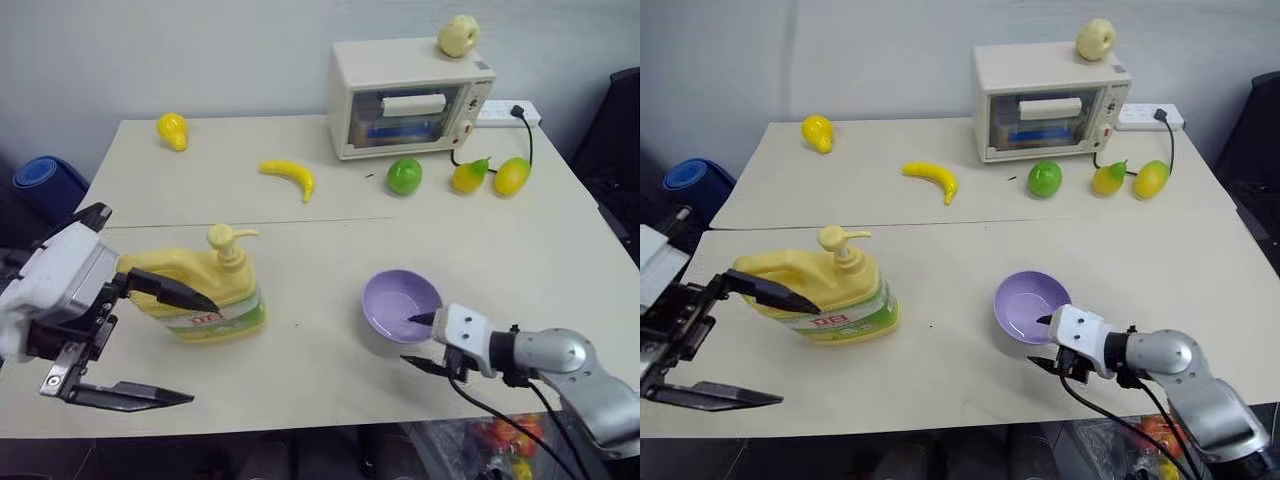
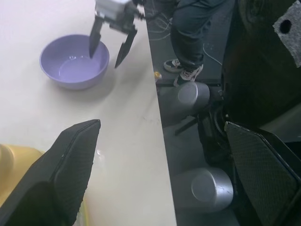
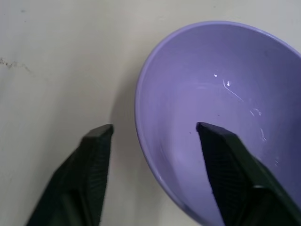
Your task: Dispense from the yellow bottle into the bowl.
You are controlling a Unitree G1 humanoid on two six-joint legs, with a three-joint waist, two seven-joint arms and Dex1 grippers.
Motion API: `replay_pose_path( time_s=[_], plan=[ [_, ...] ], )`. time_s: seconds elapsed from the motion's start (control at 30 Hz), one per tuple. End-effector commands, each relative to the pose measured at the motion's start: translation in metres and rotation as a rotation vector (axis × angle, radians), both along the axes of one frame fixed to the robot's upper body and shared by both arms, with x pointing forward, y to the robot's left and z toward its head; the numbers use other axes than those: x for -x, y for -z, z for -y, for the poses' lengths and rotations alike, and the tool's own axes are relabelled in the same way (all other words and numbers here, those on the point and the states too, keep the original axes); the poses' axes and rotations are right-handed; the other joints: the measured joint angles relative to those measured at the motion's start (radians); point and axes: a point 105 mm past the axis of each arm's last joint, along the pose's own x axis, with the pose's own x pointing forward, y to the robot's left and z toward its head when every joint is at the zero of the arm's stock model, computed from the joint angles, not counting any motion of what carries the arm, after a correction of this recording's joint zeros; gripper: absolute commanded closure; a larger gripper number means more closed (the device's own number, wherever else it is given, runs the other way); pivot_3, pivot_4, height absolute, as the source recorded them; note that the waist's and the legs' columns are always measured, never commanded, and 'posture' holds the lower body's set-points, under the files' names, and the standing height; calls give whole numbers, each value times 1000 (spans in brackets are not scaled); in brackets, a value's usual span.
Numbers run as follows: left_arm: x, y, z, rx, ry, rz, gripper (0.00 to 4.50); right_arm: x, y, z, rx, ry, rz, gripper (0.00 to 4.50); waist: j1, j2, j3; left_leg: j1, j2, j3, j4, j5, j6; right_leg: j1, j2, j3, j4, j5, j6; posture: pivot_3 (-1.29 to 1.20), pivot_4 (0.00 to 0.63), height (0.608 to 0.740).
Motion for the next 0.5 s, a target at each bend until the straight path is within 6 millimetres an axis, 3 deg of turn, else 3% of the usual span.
replay_pose_path(
  time_s=[0.03, 0.17, 0.23, 0.43, 0.5],
  plan=[
    [-9, -3, 1, -17, 16, 32, 0, -4, 2, -6, 7, -13, 34, 1940, 0, 0, 0, 0, 0, 0, 0, 0, 0, 0, 0, 0, 2, 0, 0, 0, 150, 740],
    [-16, -10, 7, 7, 43, 56, 0, -9, 10, -7, 24, -19, 35, 2098, 0, -2, 0, -1, 0, 0, 2, 0, 1, 0, 1, 0, 3, 0, 0, 0, 150, 740],
    [-18, -11, 8, 10, 48, 61, 0, -11, 11, -6, 23, -17, 36, 2547, 0, -1, 0, -2, 0, 0, 2, -1, 1, 0, 1, 0, 3, 0, 0, 0, 150, 740],
    [-20, -7, 10, -1, 55, 59, 0, -14, 7, -2, 27, -24, 61, 4481, -1, -2, 0, -1, 1, 0, 3, -1, 1, 0, 1, 0, 3, 0, 0, 0, 150, 740],
    [-21, -7, 10, 0, 48, 61, 0, -13, 6, 0, 40, -38, 67, 4481, 0, -3, 0, -1, 1, 0, 3, -1, 1, 0, 2, 0, 3, 0, 0, 0, 150, 740]
  ],
)
